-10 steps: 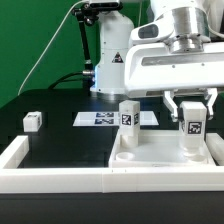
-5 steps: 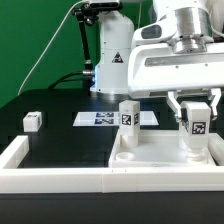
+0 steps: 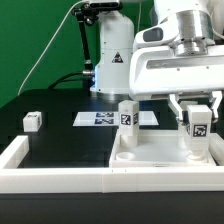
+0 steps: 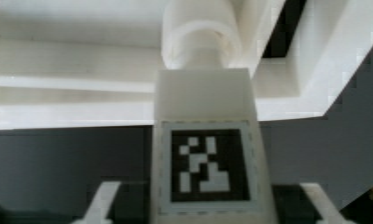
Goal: Assemble square table
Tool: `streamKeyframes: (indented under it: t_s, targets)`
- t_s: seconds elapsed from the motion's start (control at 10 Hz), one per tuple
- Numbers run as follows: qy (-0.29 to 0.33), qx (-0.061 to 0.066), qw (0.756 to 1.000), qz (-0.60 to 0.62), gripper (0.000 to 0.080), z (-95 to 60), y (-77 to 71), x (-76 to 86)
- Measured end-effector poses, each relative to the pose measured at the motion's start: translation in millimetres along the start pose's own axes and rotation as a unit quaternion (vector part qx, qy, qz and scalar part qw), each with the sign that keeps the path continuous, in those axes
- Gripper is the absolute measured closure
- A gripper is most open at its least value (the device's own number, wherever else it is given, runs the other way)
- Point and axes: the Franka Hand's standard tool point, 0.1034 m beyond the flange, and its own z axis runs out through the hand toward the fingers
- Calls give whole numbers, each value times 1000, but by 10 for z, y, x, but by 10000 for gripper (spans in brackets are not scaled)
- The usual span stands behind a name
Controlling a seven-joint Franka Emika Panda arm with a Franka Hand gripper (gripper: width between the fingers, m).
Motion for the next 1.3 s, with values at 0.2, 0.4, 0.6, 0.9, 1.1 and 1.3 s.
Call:
streamKeyframes:
  t_s: [0.2,0.4,0.6,0.9,1.1,1.3]
  targets:
    - [6,-2,1000,-1,506,7,7,4]
    - [6,-2,1000,-1,506,7,6,5]
    - [1,0,1000,-1,506,7,15,12]
    - [-3,0,1000,0,506,9,36,10]
    - [-3,0,1000,0,506,10,38,9]
    - [-5,1,1000,-1,506,28,23,-28]
